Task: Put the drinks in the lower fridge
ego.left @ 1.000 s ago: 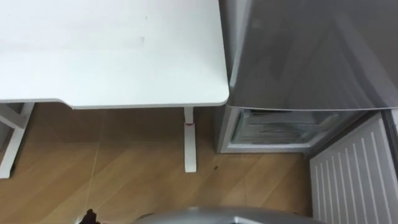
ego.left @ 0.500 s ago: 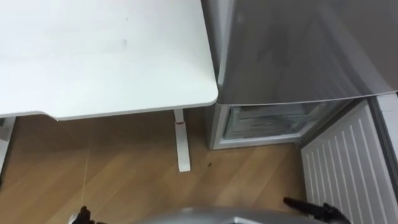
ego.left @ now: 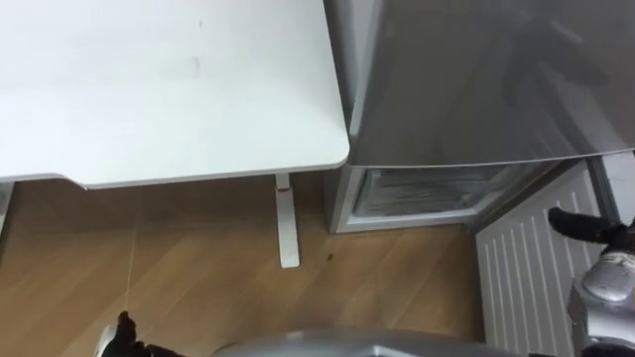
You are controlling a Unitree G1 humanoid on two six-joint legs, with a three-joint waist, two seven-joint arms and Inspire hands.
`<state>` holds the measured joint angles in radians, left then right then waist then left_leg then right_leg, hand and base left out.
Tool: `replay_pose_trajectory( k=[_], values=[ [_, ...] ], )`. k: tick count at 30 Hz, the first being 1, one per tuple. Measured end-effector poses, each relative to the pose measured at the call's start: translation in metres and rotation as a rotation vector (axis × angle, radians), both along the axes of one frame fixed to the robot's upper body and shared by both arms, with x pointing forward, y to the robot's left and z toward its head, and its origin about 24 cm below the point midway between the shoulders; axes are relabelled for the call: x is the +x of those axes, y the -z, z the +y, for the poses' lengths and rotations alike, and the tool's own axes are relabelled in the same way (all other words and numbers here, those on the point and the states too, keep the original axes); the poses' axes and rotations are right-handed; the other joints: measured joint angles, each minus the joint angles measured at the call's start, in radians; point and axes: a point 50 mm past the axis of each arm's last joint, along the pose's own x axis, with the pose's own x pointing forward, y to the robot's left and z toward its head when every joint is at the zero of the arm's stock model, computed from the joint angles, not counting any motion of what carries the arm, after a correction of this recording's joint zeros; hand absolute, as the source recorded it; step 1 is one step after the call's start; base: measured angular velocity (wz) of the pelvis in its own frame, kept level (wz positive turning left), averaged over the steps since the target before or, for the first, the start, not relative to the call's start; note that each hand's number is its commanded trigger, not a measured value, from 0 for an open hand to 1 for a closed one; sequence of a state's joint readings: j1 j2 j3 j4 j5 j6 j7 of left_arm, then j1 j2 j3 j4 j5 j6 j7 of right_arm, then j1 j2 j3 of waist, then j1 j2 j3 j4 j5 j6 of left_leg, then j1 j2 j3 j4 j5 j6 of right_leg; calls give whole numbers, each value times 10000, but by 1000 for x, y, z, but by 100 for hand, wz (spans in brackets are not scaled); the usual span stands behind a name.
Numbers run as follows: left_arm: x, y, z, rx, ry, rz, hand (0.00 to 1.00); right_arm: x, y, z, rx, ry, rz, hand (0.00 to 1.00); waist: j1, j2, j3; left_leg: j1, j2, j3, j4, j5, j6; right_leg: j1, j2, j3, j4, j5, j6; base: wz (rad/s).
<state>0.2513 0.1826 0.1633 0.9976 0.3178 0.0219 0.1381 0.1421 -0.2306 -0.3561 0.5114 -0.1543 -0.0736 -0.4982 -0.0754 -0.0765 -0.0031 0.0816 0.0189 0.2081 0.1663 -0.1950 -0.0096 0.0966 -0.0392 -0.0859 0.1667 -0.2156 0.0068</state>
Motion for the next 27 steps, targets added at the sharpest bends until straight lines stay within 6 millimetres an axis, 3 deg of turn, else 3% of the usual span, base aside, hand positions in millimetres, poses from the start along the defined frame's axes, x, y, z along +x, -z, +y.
replay_pose_trajectory(
  k=[5,9,12,18,27],
  values=[
    [-1,-1,0,-120,110,-81,0,-11,-4,-5,-592,505,-10,0,-29,-93,-47,1,8,79,-1,-2,-2,-17,1,31,30,12,3,-4],
    [1,-1,-1,-176,127,-119,0,-16,-3,-10,-665,968,-30,0,-61,-28,-44,25,12,77,-2,-2,-2,4,1,20,39,21,2,0],
    [0,-1,-1,-184,103,-95,0,-24,5,-15,-393,1518,165,0,-92,-27,15,106,14,71,-10,-2,-2,89,-1,13,26,21,3,0],
    [-10,-3,5,-59,-430,-7,0,-53,18,-32,936,3799,-73,0,-128,63,26,128,20,68,-23,-1,-1,110,13,32,24,18,4,0],
    [-19,-3,8,13,-645,111,0,-78,32,-44,1689,5715,202,0,-293,-198,42,179,25,51,-23,-1,-1,212,25,35,-126,25,8,0]
  ],
)
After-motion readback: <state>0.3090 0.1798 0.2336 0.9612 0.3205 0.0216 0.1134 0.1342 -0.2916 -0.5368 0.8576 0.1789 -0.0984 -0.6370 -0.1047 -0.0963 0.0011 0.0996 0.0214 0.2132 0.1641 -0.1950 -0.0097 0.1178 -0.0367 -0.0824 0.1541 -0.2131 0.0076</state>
